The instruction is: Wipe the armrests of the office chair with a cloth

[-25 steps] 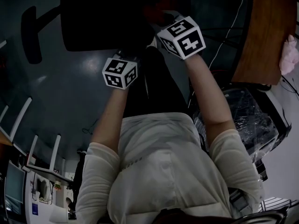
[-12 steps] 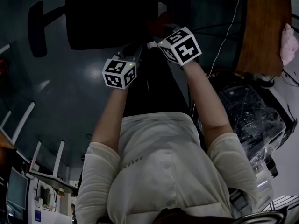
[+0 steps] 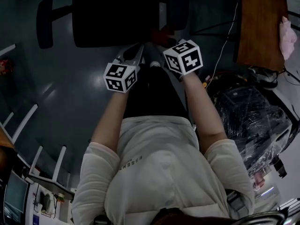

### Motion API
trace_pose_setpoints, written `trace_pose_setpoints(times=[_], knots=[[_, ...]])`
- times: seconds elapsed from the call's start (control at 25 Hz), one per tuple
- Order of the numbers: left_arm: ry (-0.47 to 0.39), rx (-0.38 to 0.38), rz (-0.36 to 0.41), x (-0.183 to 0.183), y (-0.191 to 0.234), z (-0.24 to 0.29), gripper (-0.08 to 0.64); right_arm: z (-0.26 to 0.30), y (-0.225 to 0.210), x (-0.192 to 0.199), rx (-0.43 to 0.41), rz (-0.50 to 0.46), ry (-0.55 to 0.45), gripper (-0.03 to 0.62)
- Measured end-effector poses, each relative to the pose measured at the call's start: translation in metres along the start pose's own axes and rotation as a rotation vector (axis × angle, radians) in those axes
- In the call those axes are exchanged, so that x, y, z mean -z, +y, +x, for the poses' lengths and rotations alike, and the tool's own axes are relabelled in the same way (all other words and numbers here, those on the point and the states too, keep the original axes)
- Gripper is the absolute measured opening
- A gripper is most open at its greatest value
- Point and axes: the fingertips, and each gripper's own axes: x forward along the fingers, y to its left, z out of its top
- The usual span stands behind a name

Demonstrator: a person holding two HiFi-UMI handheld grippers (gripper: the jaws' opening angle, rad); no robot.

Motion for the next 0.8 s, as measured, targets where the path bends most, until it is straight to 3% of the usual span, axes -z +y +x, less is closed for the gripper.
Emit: trace_pose_setpoints(times=[0.2, 0.52, 0.64, 0.8], knots=[[-0.117, -0.030, 0.075, -0.052, -0.019, -0.029, 0.015, -0.049, 0.007, -0.038, 0.089, 0.008, -0.259, 0.051], [-0.375, -0.089, 0.249, -0.154, -0.082, -0.113, 0.015, -0.173, 0.047, -0.089, 0.162, -0.124, -0.633, 0.051], [-0.469, -0.104, 0.298, -0.174, -0.112, -0.154, 0.015, -0.211, 0.073, -0.092, 0.170, -0.198, -0.677, 0.051], [-0.500, -0.121, 0.311, -0.150, -0.152, -0.204, 0.015, -0.255, 0.117, -0.067, 0.182, -0.240, -0.714, 0.051]])
